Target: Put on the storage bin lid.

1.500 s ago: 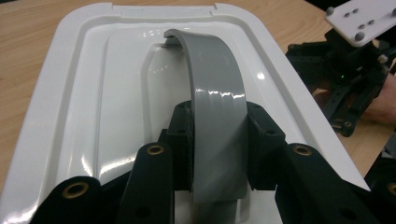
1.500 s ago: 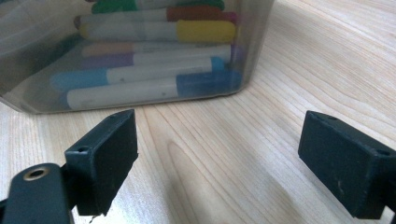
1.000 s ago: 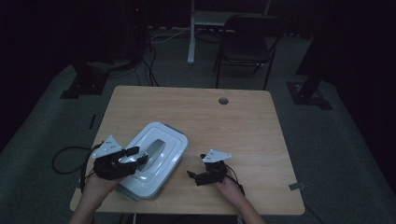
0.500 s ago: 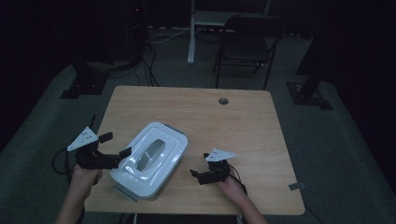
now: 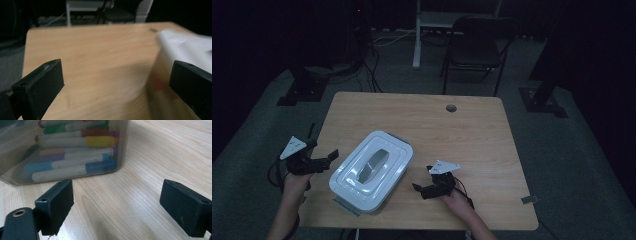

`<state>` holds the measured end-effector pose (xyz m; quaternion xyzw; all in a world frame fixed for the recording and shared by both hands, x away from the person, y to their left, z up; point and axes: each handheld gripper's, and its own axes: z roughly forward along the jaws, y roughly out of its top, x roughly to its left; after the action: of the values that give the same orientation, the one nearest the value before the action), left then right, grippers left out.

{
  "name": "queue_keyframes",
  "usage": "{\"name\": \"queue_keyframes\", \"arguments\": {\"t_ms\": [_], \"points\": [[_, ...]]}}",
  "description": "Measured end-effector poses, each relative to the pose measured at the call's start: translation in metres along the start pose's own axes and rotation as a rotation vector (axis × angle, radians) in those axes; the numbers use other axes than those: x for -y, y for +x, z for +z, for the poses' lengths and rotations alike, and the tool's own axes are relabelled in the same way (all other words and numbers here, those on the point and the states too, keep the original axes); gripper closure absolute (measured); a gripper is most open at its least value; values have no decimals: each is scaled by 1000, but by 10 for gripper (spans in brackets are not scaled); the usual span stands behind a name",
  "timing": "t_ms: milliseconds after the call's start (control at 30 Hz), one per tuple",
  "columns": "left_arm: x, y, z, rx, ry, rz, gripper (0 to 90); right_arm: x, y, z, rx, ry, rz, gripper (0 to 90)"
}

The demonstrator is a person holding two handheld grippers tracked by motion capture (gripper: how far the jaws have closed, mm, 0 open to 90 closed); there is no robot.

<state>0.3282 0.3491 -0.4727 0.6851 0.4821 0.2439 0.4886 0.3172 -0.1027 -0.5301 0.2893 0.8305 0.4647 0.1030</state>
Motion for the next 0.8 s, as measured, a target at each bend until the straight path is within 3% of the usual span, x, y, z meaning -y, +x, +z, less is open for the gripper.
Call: {"name": "queue_keyframes", "arguments": {"t_ms": [133,267,400,500,633,767,800], "points": [[16,10,11,-17,42,-48,4,0,1,2,8,-3,1,119],[29,11,23,-29,94,-47,4,1,2,4,18,-7,16,119],[36,7,32,-20,127,-35,4,0,9,9,57,11,23,119],[40,5,37,-6,142,-37,4,1,18,14,145,23,2,119],[44,1,41,23,166,-28,4,0,24,17,157,28,6,118],[46,-4,42,44,174,-23,4,-2,30,20,231,39,30,119],[46,-5,41,47,174,-24,4,-3,31,20,227,34,46,118]]}}
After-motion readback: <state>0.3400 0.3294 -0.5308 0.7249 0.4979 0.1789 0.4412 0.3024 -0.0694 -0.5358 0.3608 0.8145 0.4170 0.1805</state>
